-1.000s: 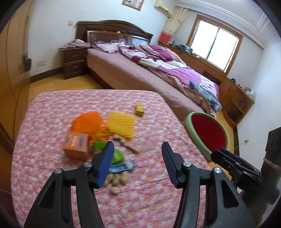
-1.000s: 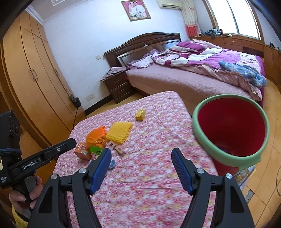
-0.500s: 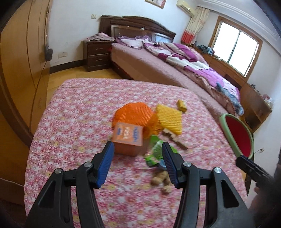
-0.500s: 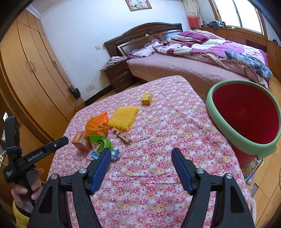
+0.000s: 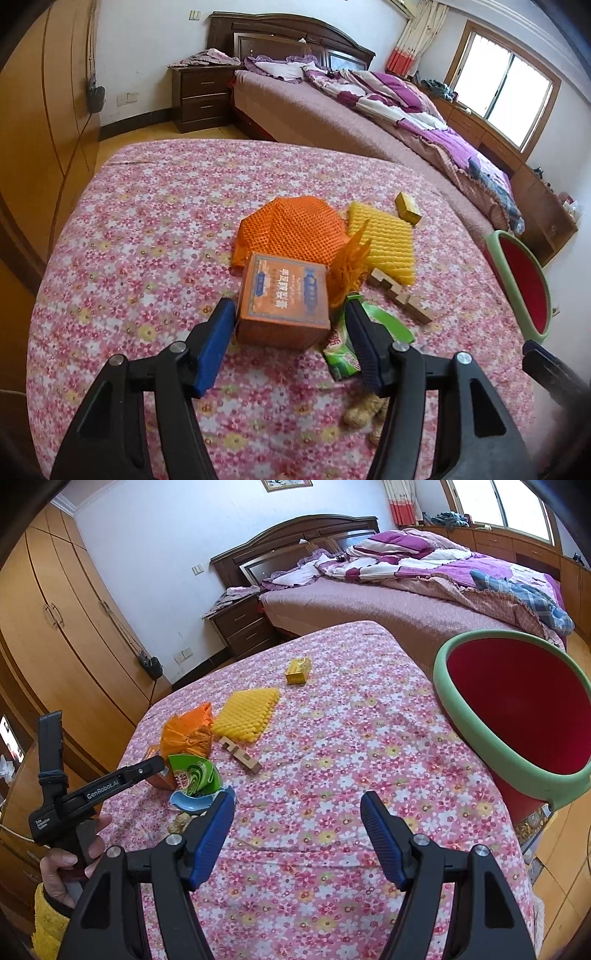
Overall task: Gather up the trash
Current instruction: 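Grasp the brown box with the left gripper while the right grasps the wooden stick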
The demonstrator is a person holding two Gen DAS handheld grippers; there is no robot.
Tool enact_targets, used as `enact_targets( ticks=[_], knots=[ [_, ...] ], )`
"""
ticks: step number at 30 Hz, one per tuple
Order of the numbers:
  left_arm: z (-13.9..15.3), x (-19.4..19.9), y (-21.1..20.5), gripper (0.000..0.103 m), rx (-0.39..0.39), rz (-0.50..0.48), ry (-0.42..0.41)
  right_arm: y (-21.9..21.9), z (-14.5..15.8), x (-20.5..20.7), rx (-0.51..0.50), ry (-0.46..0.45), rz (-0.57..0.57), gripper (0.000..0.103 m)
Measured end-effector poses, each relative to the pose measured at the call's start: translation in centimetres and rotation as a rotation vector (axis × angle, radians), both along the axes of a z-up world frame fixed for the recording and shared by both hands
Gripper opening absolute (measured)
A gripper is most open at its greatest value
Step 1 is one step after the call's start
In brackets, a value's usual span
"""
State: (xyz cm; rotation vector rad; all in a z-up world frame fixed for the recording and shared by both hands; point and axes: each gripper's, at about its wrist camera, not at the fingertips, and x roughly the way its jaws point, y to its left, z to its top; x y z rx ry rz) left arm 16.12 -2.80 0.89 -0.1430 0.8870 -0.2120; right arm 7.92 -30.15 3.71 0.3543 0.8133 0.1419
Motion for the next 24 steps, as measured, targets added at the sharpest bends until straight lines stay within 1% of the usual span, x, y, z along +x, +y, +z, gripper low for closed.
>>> enact_targets(
  ticks=[4, 5, 11, 17, 19, 21, 24],
  knots=[
    [-1.0, 0.6, 0.0, 0.061, -0.004, 0.018, 0.03, 0.3, -0.5, 0.6, -0.001, 0.015, 0.015, 0.073],
    [-1.2, 0.7, 0.1, 0.055, -0.014, 0.023, 0.035, 0.5, -0.5, 0.8, -0.002, 0.017, 0.021, 0.073],
    [-0.6, -0.2, 2.0, 0.054, -0.081, 0.069, -0.007, 1.9, -0.4, 2.1, -0.034, 0.016, 0.078, 0.073],
    [0.6, -1.2, 3.6, 0.054, -0.07, 0.114, -0.042, 4.0, -0.8, 4.5, -0.059, 0.012, 0.157, 0.073],
    [0.7, -1.4, 4.0, 0.053, -0.076, 0.129, -0.047, 4.7, -1.2, 5.4, -0.065, 0.014, 0.178, 0.062],
    [0.6, -1.5, 4.3, 0.053, -0.083, 0.136, -0.044, 5.5, -1.7, 6.4, -0.079, 0.018, 0.208, 0.057],
    [0.3, -1.6, 4.5, 0.053, -0.088, 0.14, -0.041, 6.5, -2.4, 7.4, -0.098, 0.018, 0.245, 0.053]
  ],
)
